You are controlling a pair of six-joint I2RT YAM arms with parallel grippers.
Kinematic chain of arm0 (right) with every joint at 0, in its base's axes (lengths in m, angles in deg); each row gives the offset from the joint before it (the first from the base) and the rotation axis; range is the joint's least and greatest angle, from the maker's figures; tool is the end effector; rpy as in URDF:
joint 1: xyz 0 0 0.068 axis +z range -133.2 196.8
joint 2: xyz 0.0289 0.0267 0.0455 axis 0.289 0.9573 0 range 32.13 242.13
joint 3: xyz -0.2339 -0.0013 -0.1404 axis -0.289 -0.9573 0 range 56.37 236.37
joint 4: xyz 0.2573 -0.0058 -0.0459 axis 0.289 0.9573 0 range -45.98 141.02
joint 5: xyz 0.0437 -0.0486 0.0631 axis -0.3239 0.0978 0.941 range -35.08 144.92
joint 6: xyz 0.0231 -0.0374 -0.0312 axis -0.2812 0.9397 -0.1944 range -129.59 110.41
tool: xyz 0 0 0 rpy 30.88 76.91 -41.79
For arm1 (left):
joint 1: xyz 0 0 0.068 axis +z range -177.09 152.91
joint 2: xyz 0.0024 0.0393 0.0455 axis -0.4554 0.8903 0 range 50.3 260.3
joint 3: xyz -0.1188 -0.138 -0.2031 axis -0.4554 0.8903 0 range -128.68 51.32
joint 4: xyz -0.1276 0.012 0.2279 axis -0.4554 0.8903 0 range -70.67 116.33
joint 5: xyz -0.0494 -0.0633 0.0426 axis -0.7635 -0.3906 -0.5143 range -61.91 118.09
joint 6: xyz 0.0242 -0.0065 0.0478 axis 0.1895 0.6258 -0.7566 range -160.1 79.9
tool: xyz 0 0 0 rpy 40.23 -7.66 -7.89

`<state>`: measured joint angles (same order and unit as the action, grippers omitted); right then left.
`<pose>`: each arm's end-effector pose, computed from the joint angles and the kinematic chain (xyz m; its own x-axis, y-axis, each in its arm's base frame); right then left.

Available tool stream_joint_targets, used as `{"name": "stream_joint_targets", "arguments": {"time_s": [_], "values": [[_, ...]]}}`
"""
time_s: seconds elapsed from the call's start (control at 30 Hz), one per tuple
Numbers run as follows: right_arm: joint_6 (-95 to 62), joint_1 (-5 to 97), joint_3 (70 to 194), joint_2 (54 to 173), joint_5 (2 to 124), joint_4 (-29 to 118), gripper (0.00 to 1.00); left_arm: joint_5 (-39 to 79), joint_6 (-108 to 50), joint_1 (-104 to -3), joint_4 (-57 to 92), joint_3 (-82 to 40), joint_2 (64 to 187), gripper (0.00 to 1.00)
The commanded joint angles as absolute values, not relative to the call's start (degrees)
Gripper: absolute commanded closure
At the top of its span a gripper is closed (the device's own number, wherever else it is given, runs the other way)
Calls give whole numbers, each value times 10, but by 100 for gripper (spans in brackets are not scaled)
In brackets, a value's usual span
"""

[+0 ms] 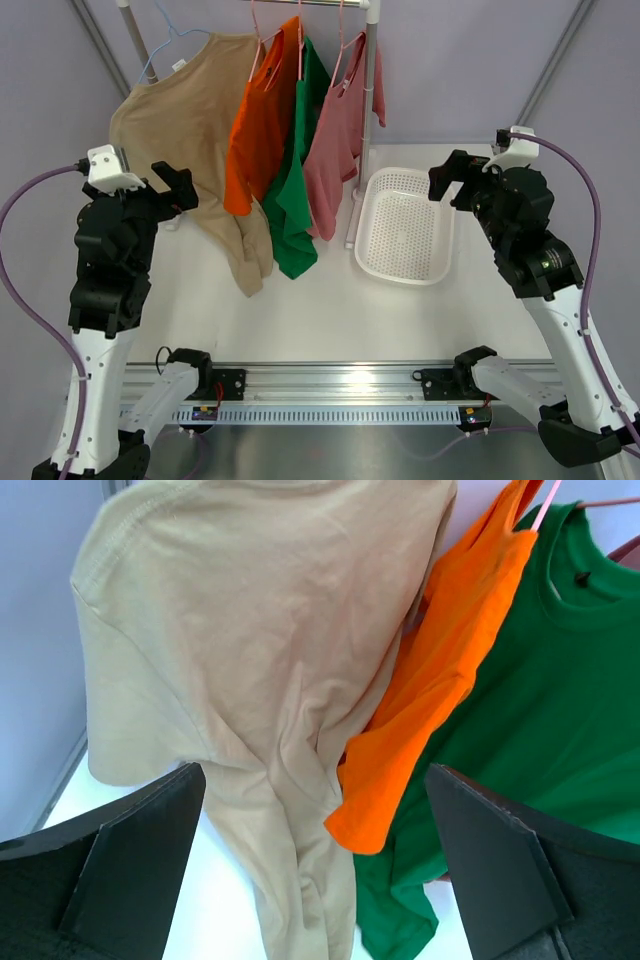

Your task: Remove the t-shirt from the hanger

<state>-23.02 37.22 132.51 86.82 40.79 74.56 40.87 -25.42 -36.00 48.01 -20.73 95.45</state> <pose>0.1722 0.0548 0.4571 -0.1703 0.1769 -0.9694 -0.0750 0.9786 0.1918 0.1335 -0.0129 0.4616 -0.0126 -0.2481 -0.9686 -0.0730 0.9664 -0.2466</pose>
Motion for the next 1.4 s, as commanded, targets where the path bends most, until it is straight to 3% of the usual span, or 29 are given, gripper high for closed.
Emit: {"name": "stream_joint_targets", "arguments": {"time_s": [0.0, 0.1, 0.23, 0.37, 0.47, 0.63, 0.97, 1.13, 1.27, 1.37], "values": [[-235, 376, 1320, 857, 393, 718, 1, 438, -271, -361, 469, -233, 966, 1], [-231, 376, 1315, 853, 414, 712, 1, 464, -288, -361, 470, -259, 1003, 1], [-217, 376, 1300, 847, 456, 692, 1, 386, -314, -361, 479, -343, 1069, 1], [-213, 376, 1295, 837, 446, 686, 0, 399, -303, -356, 500, -436, 1137, 1], [-192, 376, 1282, 818, 453, 669, 1, 403, -295, -323, 514, -515, 1196, 1], [-183, 376, 1261, 793, 468, 648, 1, 263, -245, -188, 506, -613, 1290, 1], [-216, 376, 1240, 784, 546, 606, 0, 116, -255, -154, 138, -452, 1320, 1], [-228, 376, 1252, 800, 598, 612, 0, -43, -166, -96, 68, -510, 1421, 1], [-222, 376, 1242, 800, 620, 603, 1, -29, -200, -95, 14, -513, 1435, 1], [-215, 376, 1240, 798, 623, 604, 1, -41, -216, -95, 58, -588, 1482, 1]]}}
